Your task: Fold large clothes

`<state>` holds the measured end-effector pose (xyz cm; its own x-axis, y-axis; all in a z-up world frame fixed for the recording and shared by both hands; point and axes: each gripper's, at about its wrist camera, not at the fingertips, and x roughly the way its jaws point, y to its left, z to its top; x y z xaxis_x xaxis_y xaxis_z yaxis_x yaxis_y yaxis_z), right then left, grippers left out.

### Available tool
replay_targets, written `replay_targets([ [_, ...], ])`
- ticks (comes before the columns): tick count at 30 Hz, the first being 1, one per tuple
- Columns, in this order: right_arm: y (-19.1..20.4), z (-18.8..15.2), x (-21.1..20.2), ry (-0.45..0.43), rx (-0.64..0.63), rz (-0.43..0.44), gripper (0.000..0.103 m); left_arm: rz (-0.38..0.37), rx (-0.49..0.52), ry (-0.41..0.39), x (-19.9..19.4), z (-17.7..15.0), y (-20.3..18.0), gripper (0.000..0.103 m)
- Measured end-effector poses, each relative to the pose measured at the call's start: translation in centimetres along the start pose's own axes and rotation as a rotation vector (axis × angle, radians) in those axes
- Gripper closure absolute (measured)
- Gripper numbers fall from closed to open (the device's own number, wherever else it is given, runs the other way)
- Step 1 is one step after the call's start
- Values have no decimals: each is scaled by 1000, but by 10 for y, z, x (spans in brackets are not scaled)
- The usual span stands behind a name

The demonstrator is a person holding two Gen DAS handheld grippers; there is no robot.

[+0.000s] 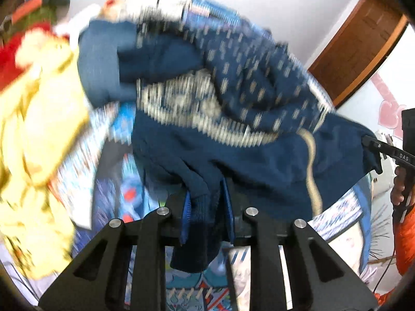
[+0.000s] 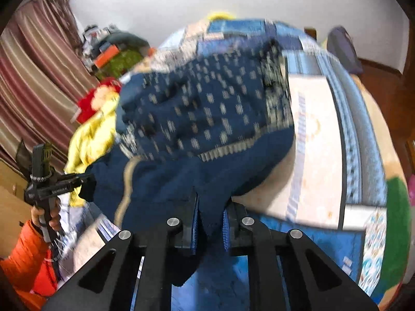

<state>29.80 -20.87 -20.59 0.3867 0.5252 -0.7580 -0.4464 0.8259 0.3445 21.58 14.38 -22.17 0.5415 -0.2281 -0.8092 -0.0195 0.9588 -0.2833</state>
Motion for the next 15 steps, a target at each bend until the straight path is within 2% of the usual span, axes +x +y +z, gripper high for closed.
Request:
replay_targets([
  [5, 5, 52, -19, -108, -29, 2, 95, -11, 17, -187, -46, 64, -6, 83],
  [8, 5, 91, -19, -163, -51, -16, 95, -17, 1, -266, -59, 100, 7, 93],
  [10, 1, 117, -14, -189, -49, -28, 95, 6, -1, -323, -61, 132, 12, 93],
  [15, -13, 182, 25, -211, -9, -58, 95, 59, -32, -326, -23, 187, 31, 94],
])
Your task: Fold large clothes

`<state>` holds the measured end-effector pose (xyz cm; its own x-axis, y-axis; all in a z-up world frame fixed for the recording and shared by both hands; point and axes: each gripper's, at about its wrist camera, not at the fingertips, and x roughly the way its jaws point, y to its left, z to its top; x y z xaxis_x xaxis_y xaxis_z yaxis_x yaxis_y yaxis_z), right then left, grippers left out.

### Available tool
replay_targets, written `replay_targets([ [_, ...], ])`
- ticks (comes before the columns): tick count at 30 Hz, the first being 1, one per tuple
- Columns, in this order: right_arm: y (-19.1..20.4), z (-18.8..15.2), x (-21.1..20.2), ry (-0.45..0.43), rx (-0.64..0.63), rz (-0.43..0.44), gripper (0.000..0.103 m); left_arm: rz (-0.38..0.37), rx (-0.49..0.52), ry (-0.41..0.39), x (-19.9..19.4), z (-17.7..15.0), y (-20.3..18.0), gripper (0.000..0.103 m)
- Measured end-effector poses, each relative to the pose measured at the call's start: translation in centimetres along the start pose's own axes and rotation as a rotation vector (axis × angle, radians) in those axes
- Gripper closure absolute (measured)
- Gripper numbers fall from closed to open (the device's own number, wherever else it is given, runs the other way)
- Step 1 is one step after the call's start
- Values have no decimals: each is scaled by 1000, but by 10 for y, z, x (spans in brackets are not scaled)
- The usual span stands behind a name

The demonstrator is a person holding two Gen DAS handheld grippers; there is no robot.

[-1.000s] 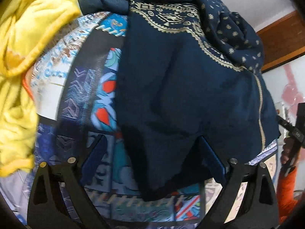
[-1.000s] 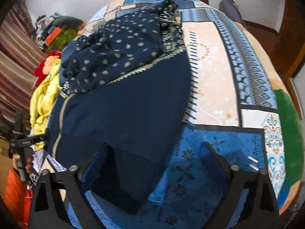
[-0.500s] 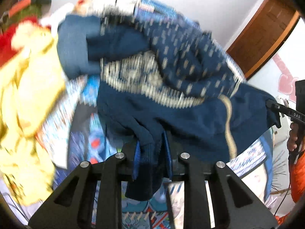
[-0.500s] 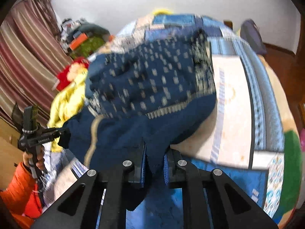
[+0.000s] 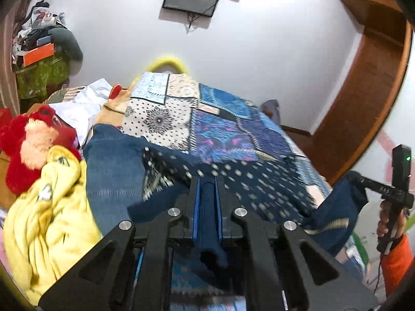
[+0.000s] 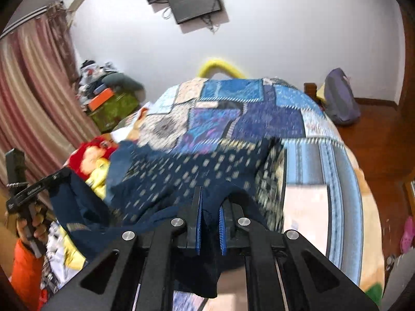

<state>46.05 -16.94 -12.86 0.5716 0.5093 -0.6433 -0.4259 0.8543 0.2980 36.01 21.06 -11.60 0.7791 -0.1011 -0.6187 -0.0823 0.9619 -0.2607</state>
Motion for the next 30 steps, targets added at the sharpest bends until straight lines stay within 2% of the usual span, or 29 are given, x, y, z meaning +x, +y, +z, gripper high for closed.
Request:
replay_targets([
  [7, -32, 49, 101, 45, 60, -75, 95, 133, -62, 51, 101, 30, 42, 94],
  [12, -76, 52, 169, 109, 143, -138, 95, 224, -141, 134, 168, 29, 77, 94],
  [14, -94, 49, 184, 127, 190, -111, 95, 251, -146, 175, 190, 24, 84, 94],
  [17, -111, 47, 181, 113, 233, -65, 95, 303, -92, 217, 211, 19, 80, 93],
  [18, -110, 49, 175, 97, 221, -86, 95, 319, -69, 225, 214, 19, 77, 93],
  [19, -109, 51, 168, 74, 199, -147, 95, 337, -47, 229, 215, 20, 73, 92],
  [20, -108, 57, 155, 33, 154, -280, 95, 350, -28, 232, 212, 23, 70, 92],
  [21, -108, 61, 144, 7, 123, -337, 95, 347, -26, 228, 206, 27, 67, 92],
  [22, -108, 65, 133, -6, 104, -337, 95, 331, -31, 215, 196, 32, 65, 92],
  [23, -109, 70, 120, 4, 88, -284, 95, 309, -38, 204, 189, 37, 63, 92],
  [26, -93, 74, 94, 15, 6, -228, 95, 254, -48, 152, 159, 55, 57, 72],
  [27, -86, 73, 89, 19, -23, -222, 95, 248, -43, 128, 146, 60, 53, 60],
  [28, -73, 70, 83, 26, -69, -205, 95, 243, -36, 116, 139, 64, 49, 55],
  [30, -54, 64, 78, 37, -118, -170, 95, 234, -2, 110, 125, 67, 39, 54],
])
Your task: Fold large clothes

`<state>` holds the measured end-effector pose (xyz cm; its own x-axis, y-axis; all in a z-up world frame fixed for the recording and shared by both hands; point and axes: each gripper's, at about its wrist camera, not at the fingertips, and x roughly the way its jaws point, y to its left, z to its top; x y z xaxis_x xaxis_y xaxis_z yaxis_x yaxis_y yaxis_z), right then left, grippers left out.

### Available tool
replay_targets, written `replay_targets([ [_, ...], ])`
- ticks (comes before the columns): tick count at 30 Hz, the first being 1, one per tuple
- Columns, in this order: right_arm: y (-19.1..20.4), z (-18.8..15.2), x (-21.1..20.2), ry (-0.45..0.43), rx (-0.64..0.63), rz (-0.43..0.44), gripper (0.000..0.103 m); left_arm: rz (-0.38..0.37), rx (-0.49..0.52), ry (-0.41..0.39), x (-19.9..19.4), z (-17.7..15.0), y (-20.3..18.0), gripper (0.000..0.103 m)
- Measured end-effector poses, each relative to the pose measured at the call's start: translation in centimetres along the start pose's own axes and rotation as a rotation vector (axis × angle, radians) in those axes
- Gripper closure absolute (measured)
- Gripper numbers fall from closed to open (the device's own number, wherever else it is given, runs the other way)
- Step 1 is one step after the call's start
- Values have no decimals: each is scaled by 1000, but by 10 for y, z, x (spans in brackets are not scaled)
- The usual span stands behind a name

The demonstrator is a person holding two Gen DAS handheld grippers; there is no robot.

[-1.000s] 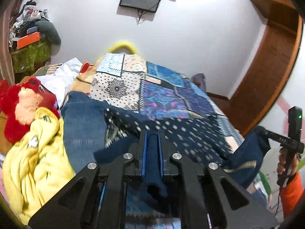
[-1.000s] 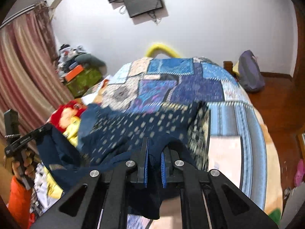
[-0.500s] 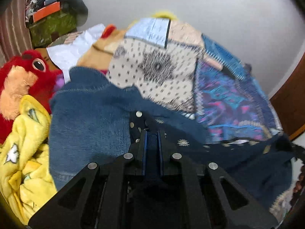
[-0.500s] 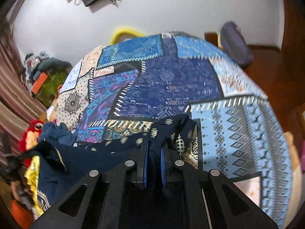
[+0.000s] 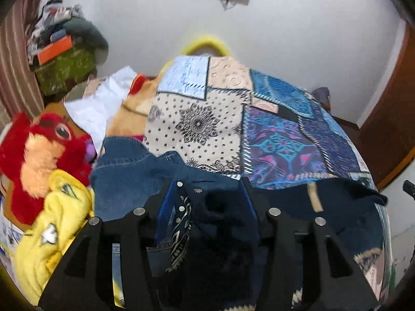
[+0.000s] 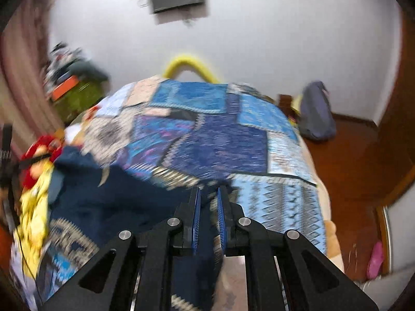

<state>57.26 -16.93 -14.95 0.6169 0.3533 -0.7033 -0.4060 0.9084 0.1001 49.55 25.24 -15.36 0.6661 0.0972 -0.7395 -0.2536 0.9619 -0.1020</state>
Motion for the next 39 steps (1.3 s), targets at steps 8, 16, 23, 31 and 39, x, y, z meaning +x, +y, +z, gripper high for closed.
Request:
replay_targets([
  [8, 78, -33, 25, 102, -140, 113, 95, -74, 215, 121, 1, -51, -53, 35],
  [16, 102, -39, 108, 218, -173, 91, 95, -50, 303, 197, 71, -82, -80, 26],
  [23, 93, 2, 138, 145, -172, -12, 95, 121, 260, 70, 98, -27, -73, 22],
  [31, 66, 25, 101, 86, -35, -6, 95, 77, 156, 60, 65, -6, -41, 23],
  [39, 136, -21, 54, 124, -193, 216, 95, -146, 252, 100, 12, -49, -79, 17],
])
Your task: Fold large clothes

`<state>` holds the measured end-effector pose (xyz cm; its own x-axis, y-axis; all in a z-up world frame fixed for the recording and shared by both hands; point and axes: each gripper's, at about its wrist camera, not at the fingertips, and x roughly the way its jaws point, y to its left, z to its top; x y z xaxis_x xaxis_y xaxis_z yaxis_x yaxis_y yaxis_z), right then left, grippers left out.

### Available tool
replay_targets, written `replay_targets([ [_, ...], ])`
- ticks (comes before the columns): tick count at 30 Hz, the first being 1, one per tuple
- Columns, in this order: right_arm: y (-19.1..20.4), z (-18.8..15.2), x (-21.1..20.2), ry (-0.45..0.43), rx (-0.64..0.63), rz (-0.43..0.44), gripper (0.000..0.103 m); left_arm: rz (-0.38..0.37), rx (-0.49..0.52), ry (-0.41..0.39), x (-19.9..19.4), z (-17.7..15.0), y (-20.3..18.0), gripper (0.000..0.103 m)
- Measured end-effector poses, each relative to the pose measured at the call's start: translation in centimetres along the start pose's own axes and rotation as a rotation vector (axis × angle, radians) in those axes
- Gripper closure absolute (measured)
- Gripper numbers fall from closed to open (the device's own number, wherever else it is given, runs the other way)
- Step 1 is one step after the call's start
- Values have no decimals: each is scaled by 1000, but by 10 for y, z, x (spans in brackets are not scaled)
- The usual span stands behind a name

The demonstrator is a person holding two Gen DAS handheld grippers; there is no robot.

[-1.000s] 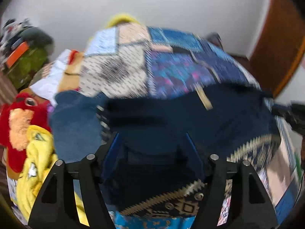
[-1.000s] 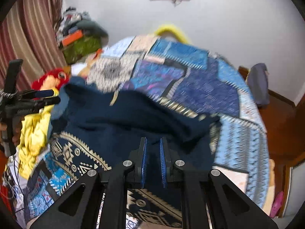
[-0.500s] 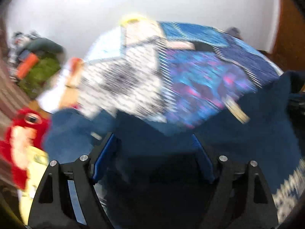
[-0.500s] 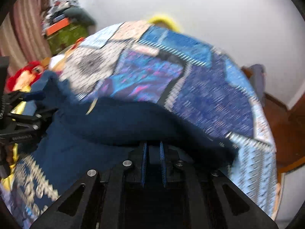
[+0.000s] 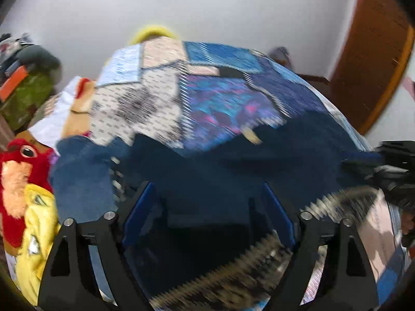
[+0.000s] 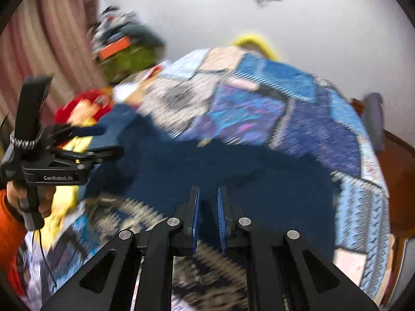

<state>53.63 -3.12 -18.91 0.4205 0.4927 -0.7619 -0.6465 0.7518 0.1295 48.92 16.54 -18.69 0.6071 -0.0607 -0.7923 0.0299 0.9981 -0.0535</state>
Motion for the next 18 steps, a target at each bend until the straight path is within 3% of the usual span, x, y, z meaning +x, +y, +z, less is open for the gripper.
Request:
replay_targets([
  [2, 17, -15, 10, 51, -39, 10, 95, -30, 14, 32, 2, -14, -14, 17],
  [7, 27, -46, 40, 121, -115, -133, 95, -10, 27, 75, 23, -52, -28, 12],
  [11, 24, -66, 42, 124, -179, -366, 95, -34, -53, 52, 23, -69, -13, 7],
  [18, -19, -89, 23, 139, -127, -510, 94, 1, -77, 24, 1, -92, 3, 7],
])
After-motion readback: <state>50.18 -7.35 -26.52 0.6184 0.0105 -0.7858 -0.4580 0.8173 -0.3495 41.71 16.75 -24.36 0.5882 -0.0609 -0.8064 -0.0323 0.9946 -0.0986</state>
